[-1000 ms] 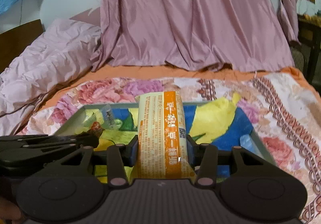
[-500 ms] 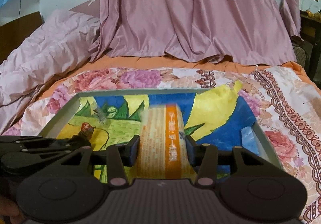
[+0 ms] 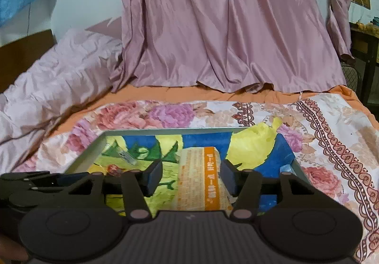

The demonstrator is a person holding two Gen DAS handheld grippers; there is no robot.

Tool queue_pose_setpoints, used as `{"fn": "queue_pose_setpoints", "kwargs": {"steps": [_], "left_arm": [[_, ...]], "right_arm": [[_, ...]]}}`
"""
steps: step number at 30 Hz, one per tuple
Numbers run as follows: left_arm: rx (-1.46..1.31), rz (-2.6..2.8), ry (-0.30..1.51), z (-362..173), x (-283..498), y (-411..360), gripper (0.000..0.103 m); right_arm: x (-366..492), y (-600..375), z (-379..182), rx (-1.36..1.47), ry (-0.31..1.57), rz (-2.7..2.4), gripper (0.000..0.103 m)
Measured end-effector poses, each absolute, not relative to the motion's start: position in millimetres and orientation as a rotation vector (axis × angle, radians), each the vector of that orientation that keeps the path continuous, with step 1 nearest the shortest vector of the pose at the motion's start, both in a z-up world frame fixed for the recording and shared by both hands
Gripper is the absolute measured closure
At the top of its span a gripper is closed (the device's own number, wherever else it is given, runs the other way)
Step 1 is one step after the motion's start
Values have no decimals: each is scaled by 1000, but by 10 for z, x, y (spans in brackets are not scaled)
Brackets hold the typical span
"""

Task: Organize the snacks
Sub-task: 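Open both tools to release the snacks into the tray and withdraw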

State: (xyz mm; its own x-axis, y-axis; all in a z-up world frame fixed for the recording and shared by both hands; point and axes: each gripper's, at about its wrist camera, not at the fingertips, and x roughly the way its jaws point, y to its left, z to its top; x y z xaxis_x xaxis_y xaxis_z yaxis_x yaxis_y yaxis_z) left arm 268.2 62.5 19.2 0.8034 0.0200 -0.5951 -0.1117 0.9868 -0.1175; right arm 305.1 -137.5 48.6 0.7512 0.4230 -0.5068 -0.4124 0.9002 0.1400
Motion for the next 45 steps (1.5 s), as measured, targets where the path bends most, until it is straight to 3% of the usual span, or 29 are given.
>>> {"fn": "queue_pose_setpoints", "kwargs": {"steps": [1,3,5,8,12,27,32,38,45], "left_arm": [[-148,71,631,208,2654,625,50],[-150,74,624,253,2587,629,29],[-150,87,605,309,2510,638,19],[-155,84,594,390,2411,650,15],[-184,88,568,501,2234,667,1],[-181,85,489,728,1564,627,1],[-201,27,450,793,1247,623,1],[-241,-44,464,765,799,623,1],[-204,0,544,444,246,566,1]], "right_arm": [[3009,-1386,502,26,552,457,33],[2905,-1415,541,40,539,467,21],[2810,-1432,579,51,528,486,13],[2656,-1453,655,70,511,499,6],[2420,-1553,798,154,440,517,0],[1649,-1780,1101,231,316,555,0],[1492,-1837,1138,227,401,606,0],[1307,-2022,976,285,494,592,0],[813,-2192,665,238,467,562,0]]}}
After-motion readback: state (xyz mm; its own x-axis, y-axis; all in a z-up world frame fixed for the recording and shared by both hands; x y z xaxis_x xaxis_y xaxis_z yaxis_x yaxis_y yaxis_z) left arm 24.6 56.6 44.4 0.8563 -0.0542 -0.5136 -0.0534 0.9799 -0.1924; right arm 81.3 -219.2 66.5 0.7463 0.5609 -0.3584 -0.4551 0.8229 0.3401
